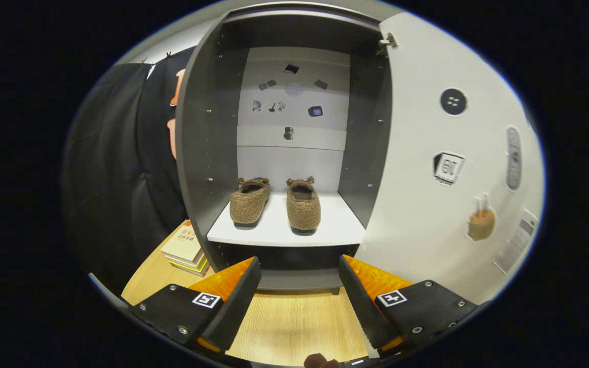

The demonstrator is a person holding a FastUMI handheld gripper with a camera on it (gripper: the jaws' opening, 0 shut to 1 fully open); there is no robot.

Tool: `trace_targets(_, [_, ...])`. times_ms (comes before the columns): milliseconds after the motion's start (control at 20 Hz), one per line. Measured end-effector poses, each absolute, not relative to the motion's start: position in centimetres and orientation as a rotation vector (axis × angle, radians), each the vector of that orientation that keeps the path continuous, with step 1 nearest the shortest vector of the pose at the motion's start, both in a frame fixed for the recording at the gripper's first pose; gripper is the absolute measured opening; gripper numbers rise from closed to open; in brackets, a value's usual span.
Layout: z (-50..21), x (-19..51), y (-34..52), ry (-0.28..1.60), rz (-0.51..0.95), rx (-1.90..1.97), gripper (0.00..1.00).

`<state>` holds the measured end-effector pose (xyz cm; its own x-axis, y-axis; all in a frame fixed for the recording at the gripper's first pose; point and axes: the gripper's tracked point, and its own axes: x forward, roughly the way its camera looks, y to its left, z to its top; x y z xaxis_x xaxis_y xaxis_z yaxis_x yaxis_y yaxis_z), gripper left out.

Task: Open the shoe cabinet door, grab the shoes and put them into the shoe cabinet, then close the shoe cabinet door.

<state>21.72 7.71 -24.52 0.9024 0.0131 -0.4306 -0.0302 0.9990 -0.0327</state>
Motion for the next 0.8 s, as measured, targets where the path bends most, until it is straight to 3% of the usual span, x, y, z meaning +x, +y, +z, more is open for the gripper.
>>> trace_targets(600, [-23.8,5.5,0.9,0.373,0.158,0.047,0.96])
trace_targets(800, [-24.2,2.4,-2.9,0.359,0.131,0.107,0.95])
